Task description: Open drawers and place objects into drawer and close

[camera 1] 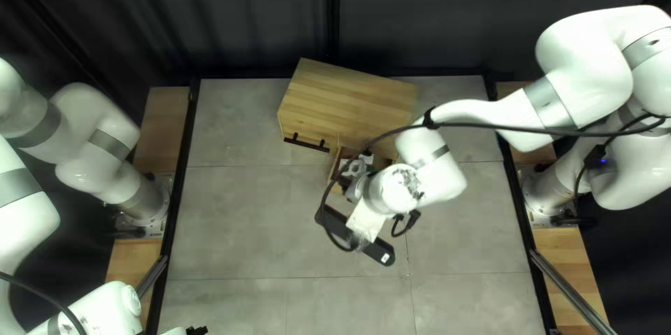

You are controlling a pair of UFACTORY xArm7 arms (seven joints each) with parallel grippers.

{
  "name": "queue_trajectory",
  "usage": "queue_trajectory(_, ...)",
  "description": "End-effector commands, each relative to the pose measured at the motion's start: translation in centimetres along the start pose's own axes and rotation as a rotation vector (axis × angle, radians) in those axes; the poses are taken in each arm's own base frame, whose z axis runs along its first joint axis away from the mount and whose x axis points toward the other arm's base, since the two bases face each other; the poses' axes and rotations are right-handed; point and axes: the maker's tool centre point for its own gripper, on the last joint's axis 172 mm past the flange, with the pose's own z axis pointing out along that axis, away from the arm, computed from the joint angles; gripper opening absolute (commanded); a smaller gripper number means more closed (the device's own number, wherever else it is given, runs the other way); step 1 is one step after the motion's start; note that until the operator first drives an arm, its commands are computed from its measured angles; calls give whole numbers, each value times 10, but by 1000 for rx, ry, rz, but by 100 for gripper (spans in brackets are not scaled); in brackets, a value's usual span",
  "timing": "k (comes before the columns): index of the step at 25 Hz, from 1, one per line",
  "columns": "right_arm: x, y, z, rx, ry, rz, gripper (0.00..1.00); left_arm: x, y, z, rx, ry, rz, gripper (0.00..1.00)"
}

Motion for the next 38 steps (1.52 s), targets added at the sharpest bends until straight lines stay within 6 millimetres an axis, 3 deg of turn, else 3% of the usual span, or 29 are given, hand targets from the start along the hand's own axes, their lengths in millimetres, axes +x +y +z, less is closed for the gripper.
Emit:
queue_trajectory(1, -3, -4, 14, 21, -34, -21, 100, 0, 0, 0, 0, 0, 0, 100)
queue_trajectory(24, -6, -5, 15, 38, -74, -22, 100, 0, 0, 0, 0, 0, 0, 100)
queue_trajectory(30, -1, -4, 13, -55, -68, -140, 100, 0, 0, 0, 0, 0, 0, 100)
queue_trajectory(38, -2, 7, 16, -47, -70, -181, 100, 0, 0, 0, 0, 0, 0, 100)
